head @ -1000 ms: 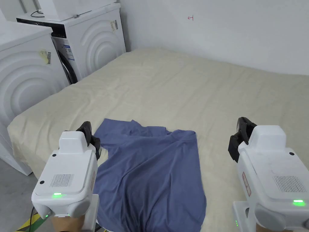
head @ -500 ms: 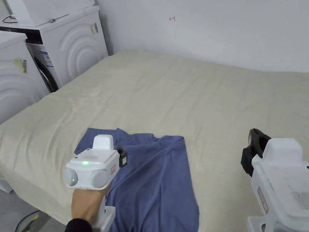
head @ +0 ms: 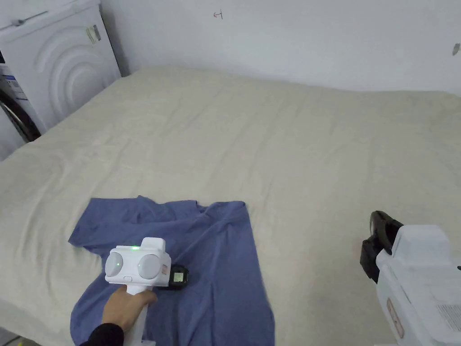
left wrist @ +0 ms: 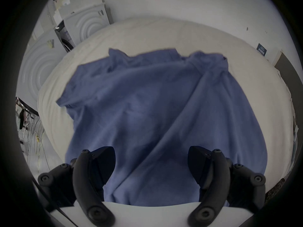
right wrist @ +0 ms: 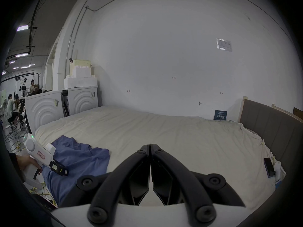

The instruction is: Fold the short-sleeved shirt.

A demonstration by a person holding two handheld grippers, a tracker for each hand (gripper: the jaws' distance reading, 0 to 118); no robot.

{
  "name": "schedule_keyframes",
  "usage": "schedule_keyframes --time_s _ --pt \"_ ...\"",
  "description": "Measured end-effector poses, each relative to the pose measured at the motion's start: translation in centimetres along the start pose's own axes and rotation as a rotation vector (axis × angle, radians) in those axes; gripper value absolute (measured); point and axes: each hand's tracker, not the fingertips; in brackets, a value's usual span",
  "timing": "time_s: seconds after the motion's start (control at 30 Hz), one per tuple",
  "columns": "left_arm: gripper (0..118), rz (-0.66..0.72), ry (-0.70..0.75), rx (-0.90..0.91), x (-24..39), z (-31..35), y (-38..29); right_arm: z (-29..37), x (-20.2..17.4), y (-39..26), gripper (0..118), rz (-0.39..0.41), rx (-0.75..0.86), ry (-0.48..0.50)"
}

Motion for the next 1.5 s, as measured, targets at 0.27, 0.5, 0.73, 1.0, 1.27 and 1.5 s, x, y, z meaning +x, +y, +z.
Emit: schedule_keyframes --time_s 0.27,0.5,0.73,1.0,1.27,1.5 --pt "0 -0.059 0.031 0.03 -0.3 -0.5 0.0 0.4 1.5 -0.6 0 -0.021 -0.019 -0.024" --pt "0 -0.035 -0.035 0.116 -0.4 3.0 -0.8 1.8 2.9 0.1 0 -0.033 0.004 -0.037" --pt "0 0.063 -0.193 0.269 -0.4 10.0 0.2 4.4 5.3 0.8 0 -0.054 0.042 -0.062" --pt "0 -0.128 -0.302 0.487 8.7 19.5 4.9 8.7 9.2 1.3 0 -0.068 0.088 -0.146" --pt "0 -0.353 -0.483 0.626 20.5 26.4 8.1 13.0 13.8 1.6 0 -0.069 0.125 -0.272" --pt "0 -0.489 -0.649 0.657 30.2 29.1 7.5 16.5 17.7 1.7 0 -0.081 0.148 -0.385"
